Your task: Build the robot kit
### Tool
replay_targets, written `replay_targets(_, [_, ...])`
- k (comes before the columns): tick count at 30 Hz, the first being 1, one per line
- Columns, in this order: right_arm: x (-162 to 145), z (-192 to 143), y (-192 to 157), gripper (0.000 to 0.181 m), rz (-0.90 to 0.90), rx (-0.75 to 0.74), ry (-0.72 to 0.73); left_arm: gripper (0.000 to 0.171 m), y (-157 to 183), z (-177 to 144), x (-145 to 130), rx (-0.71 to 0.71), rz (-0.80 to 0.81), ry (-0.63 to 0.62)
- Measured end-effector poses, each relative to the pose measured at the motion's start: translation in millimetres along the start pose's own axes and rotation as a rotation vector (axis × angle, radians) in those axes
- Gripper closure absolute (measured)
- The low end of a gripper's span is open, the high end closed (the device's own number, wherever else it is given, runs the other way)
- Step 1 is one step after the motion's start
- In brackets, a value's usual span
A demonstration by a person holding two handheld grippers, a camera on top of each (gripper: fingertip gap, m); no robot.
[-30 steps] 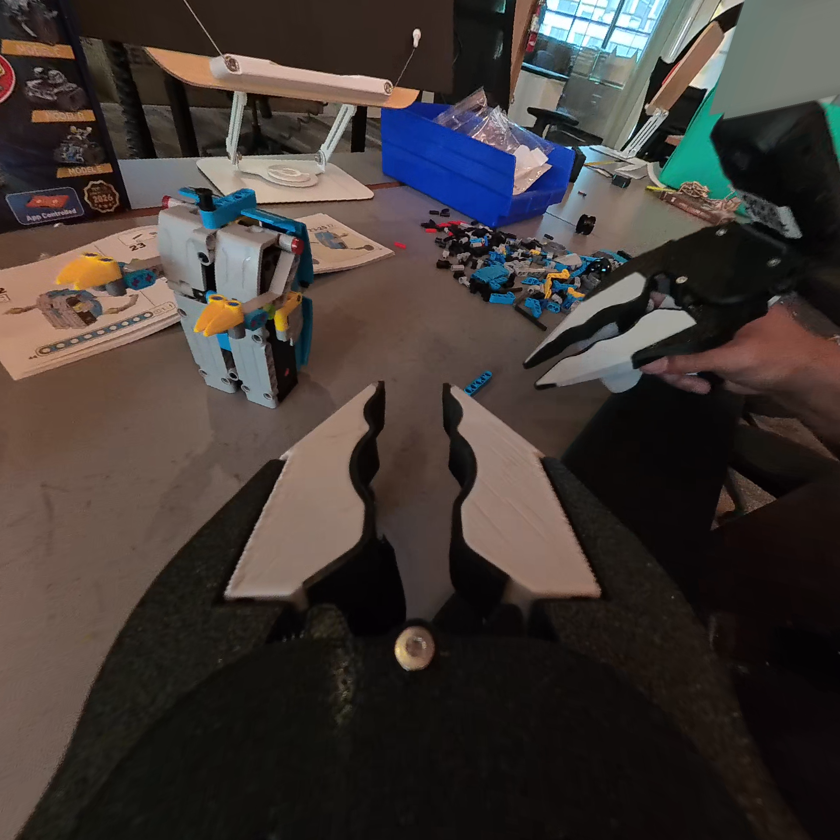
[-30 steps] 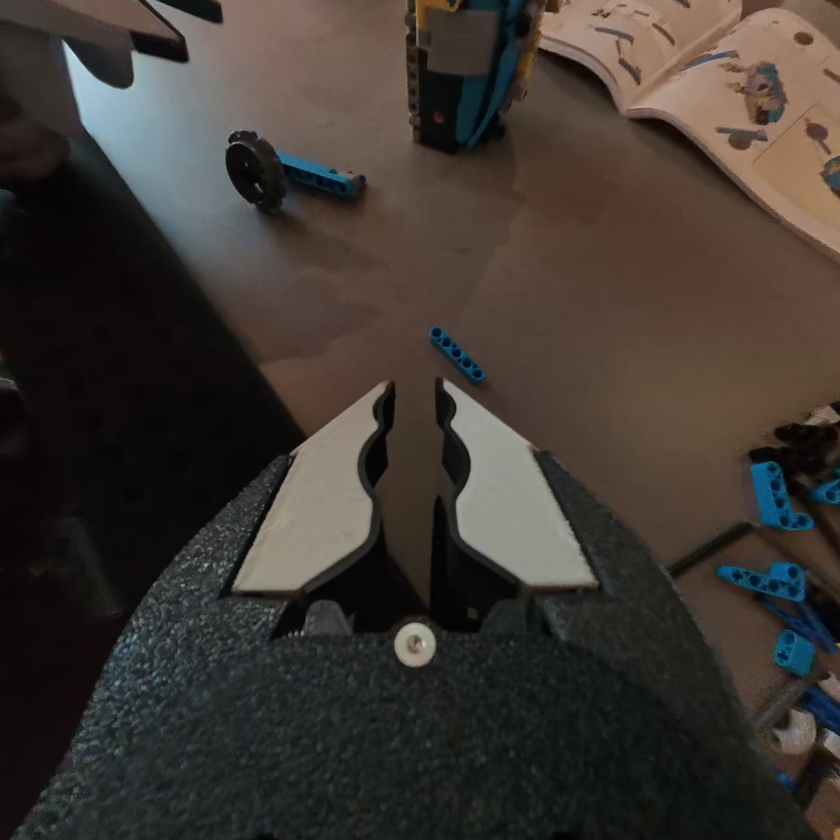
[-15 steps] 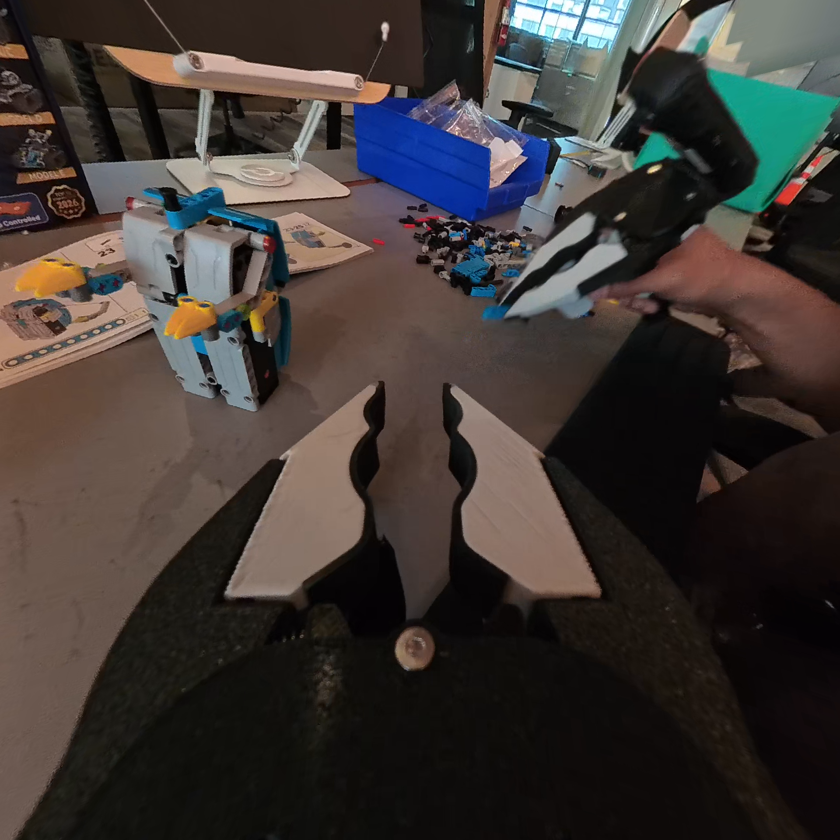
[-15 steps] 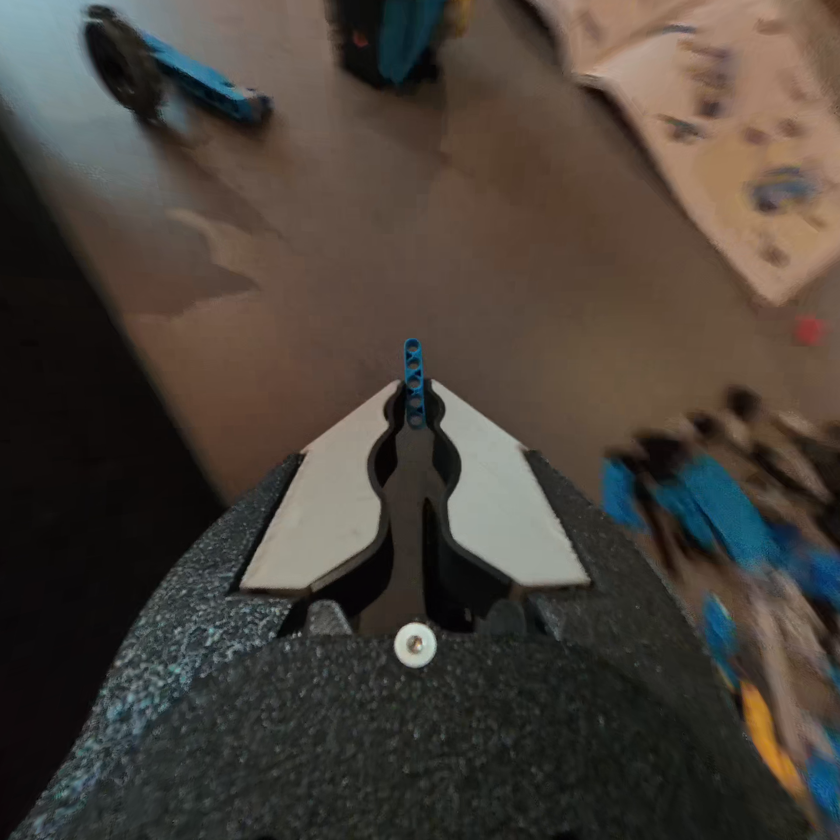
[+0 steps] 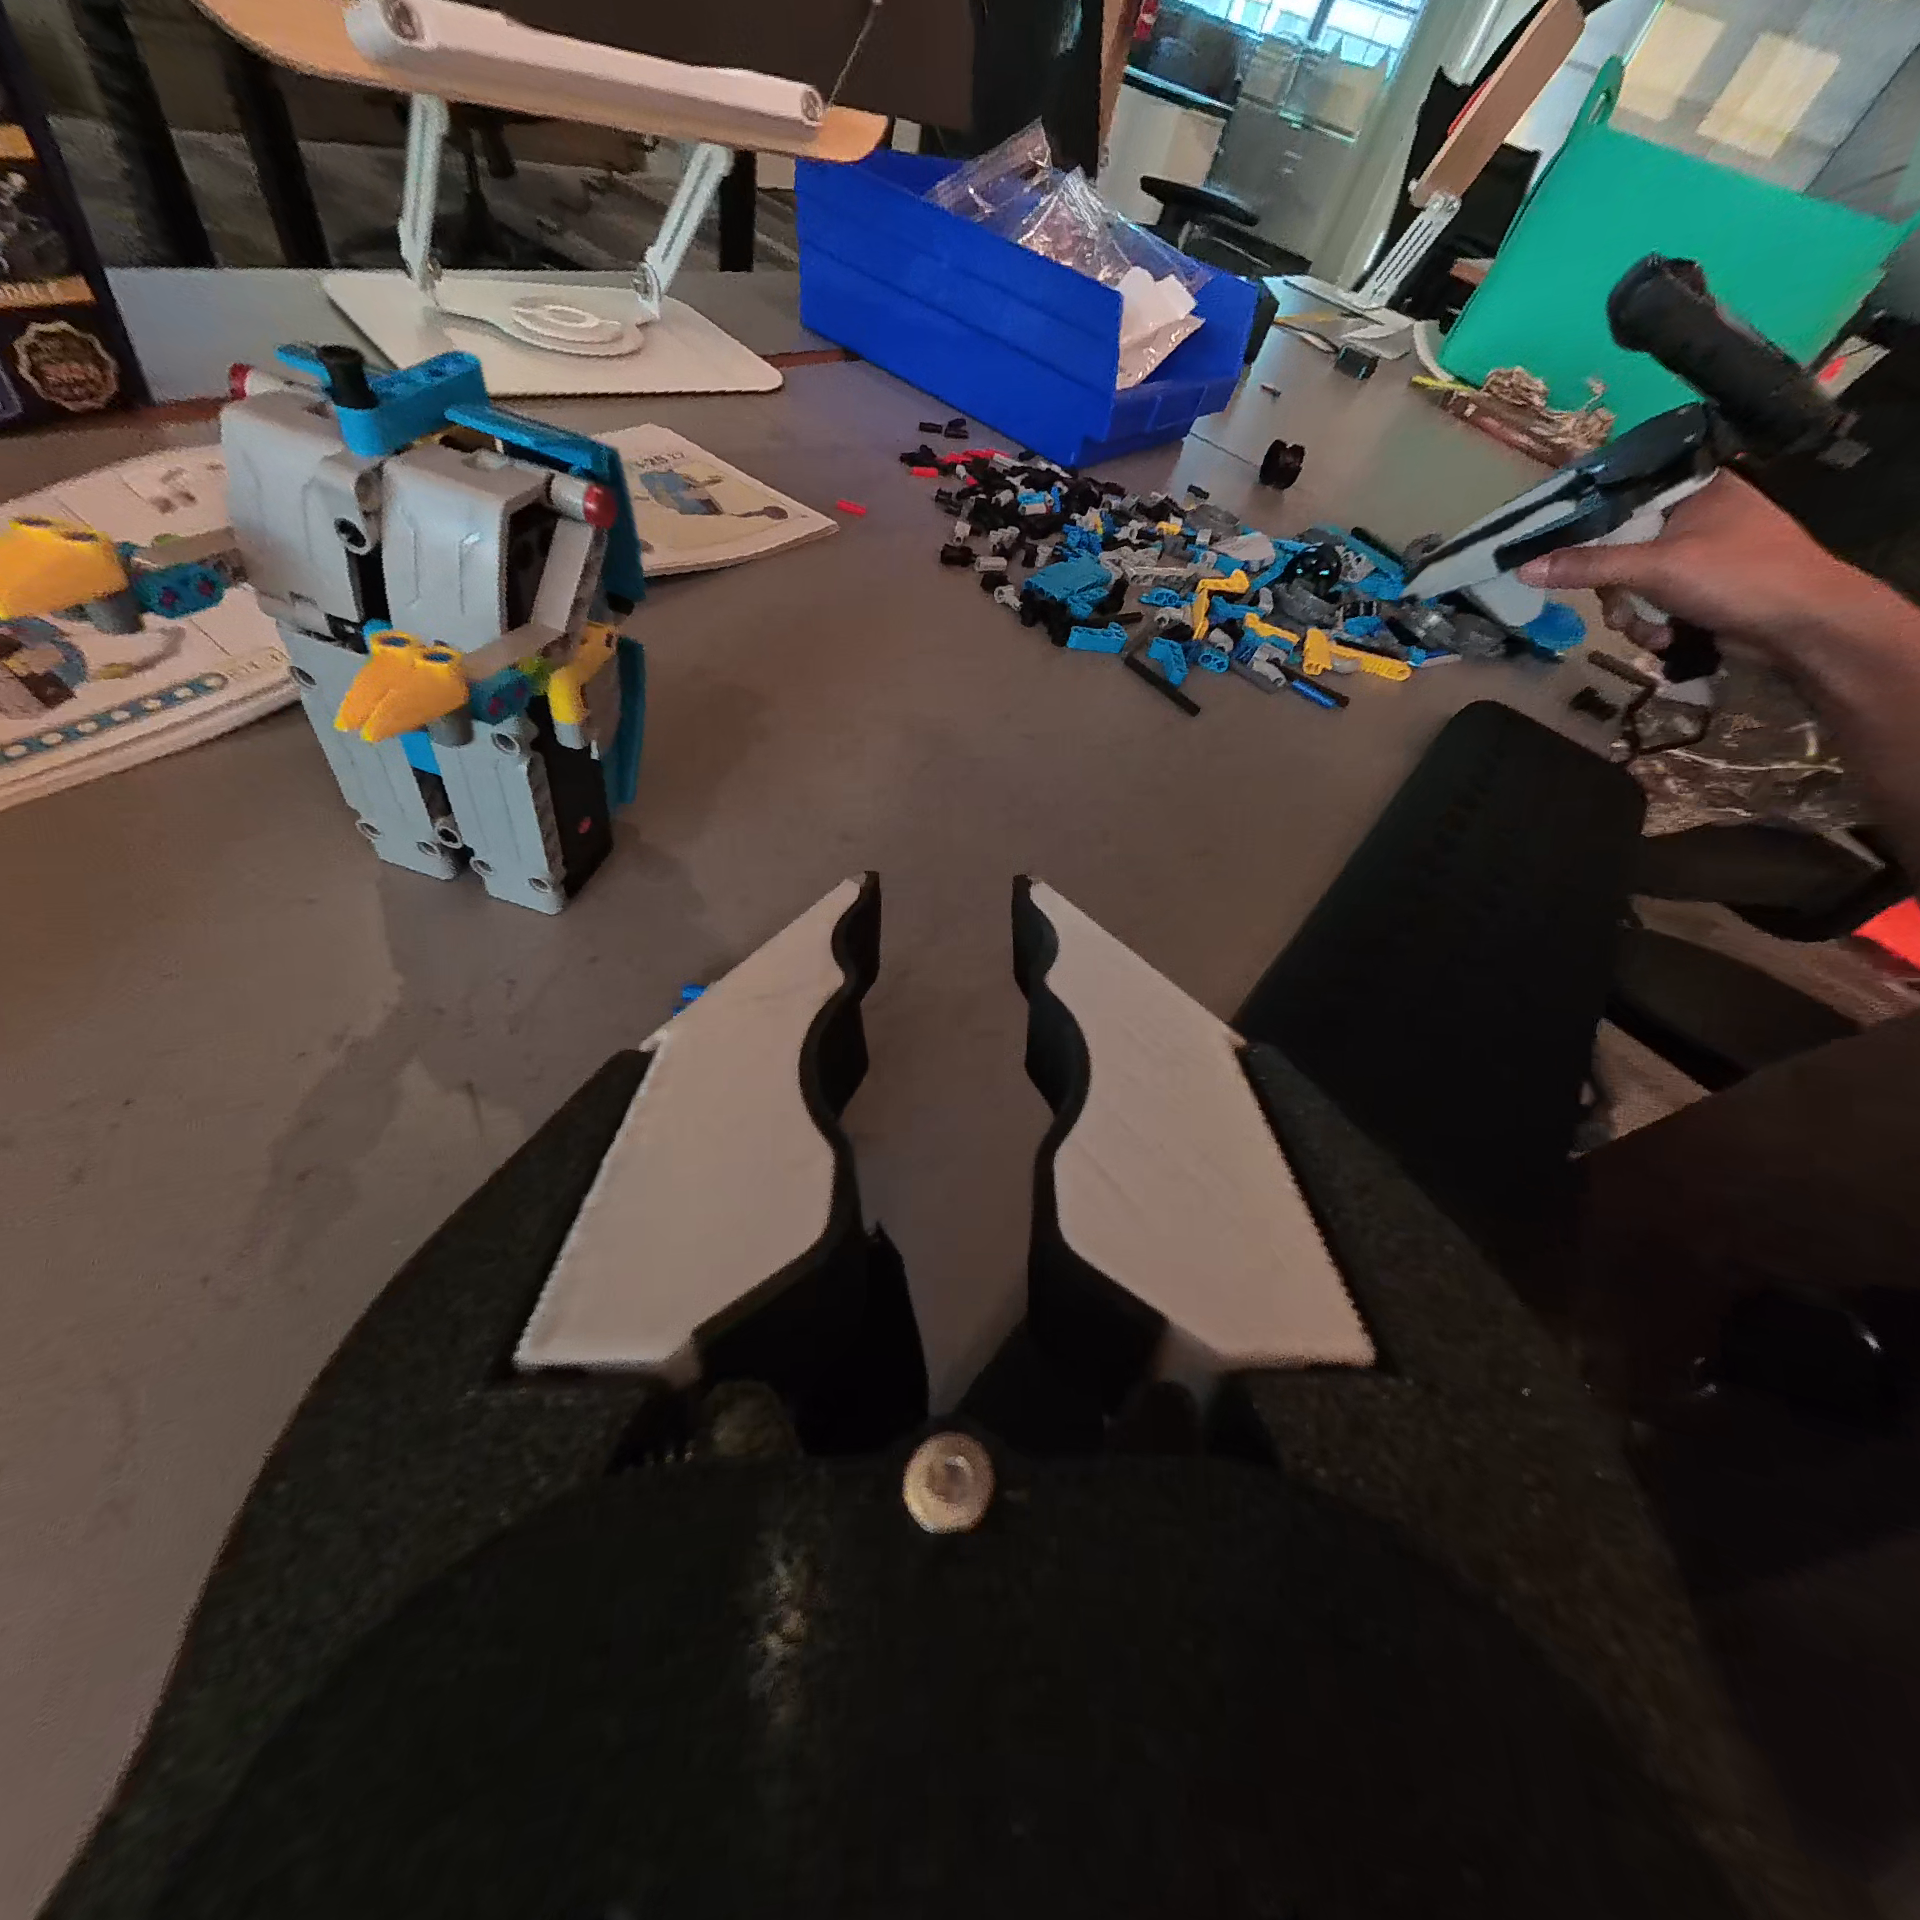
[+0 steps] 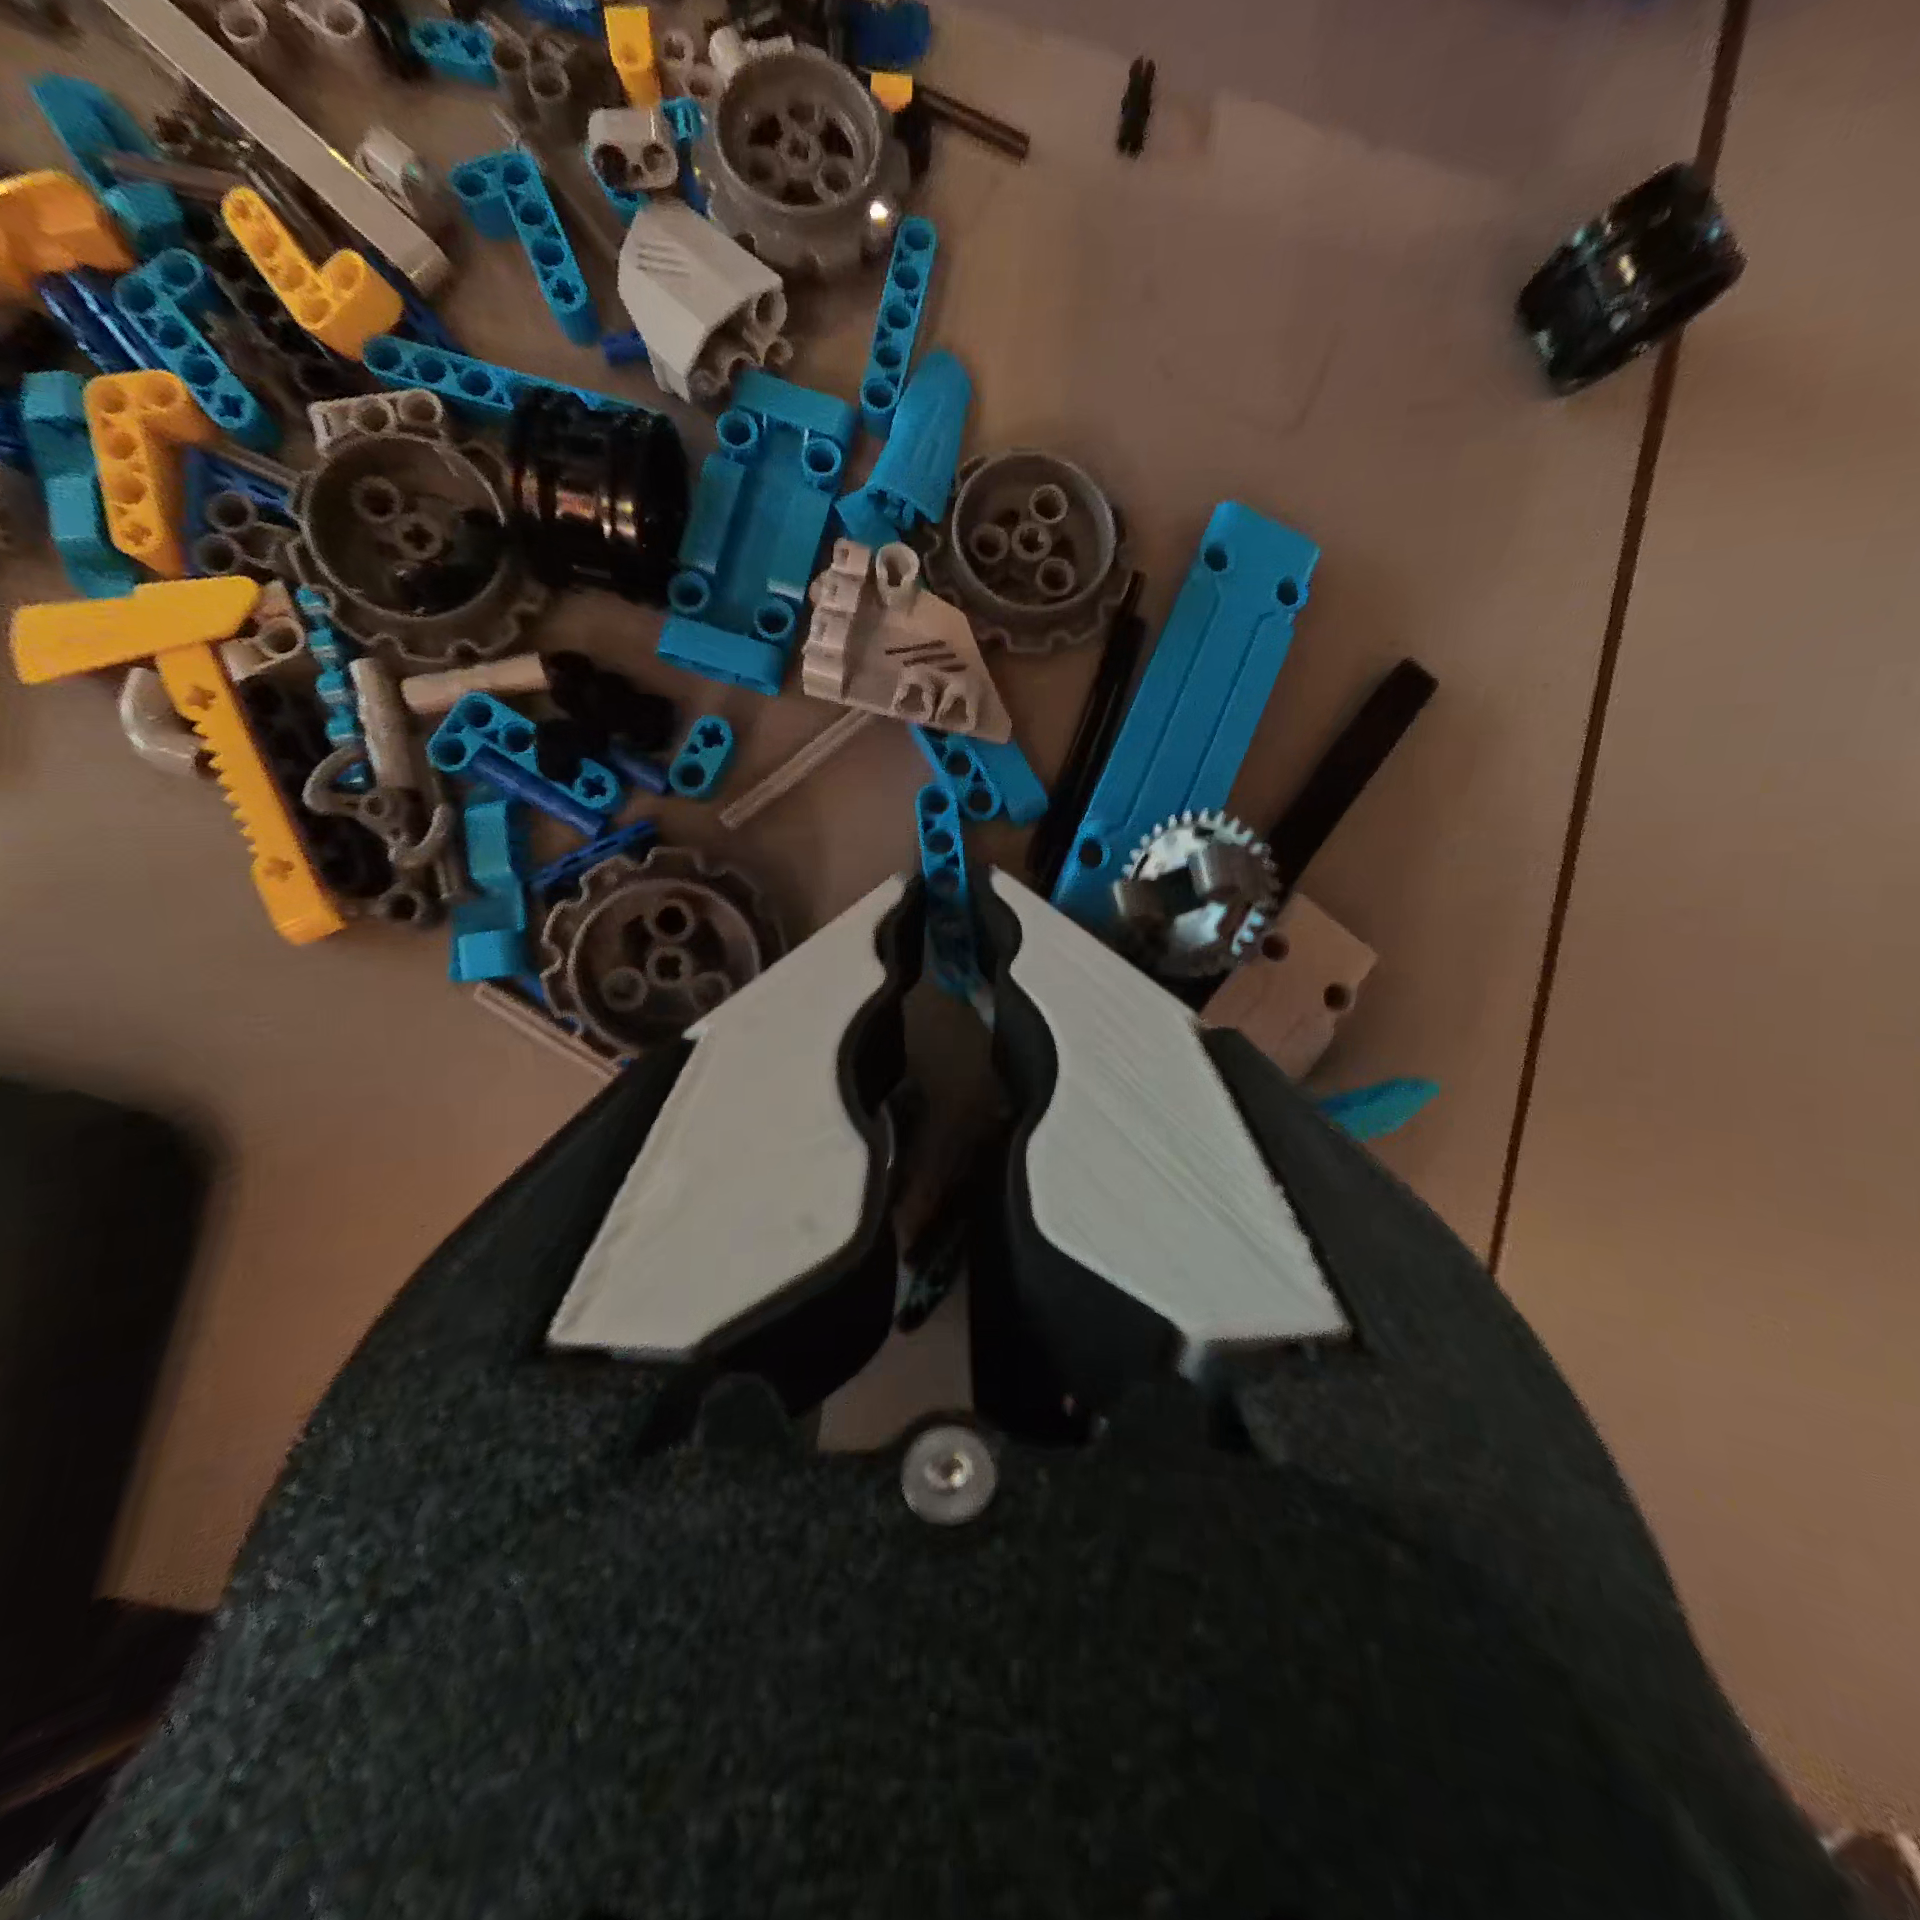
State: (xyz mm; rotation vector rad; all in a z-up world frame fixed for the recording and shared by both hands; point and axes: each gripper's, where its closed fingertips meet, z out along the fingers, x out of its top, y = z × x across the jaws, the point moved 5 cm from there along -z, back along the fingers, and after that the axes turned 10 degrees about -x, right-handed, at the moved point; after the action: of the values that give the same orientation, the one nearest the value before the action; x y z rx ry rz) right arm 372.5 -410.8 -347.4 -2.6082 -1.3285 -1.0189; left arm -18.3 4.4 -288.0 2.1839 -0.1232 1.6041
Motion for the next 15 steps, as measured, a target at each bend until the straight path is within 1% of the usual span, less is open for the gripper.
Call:
replay_targets(2, [11,1,-1,0.164,-0.045,-0.021,0.027,0.147,2,-1,0,0.024,0.031,0.009])
replay_targets(4, [35,-4,-6,0.161,-0.118,-0.007,0.076,0.147,4,-2,0,0.043,0.053,0.011])
replay_targets(5, [52,-8,-14,0.158,-0.173,0.028,0.117,0.147,4,-2,0,0.05,0.062,0.007])
replay_targets(7, [79,-12,-38,0.155,-0.317,0.173,0.169,0.147,5,1,-1,0.058,0.079,-0.014])
replay_targets(9, [91,-7,-62,0.156,-0.476,0.349,0.143,0.147,8,4,-3,0.05,0.103,-0.043])
replay_targets(11, [96,12,-66,0.161,-0.578,0.4,0.064,0.147,12,7,-5,0.041,0.128,-0.068])
replay_targets(12, [96,20,-65,0.161,-0.612,0.425,0.0,0.147,13,8,-6,0.043,0.14,-0.077])
replay_targets(15, [97,29,-71,0.161,-0.629,0.541,-0.091,0.147,15,10,-7,0.061,0.174,-0.092])
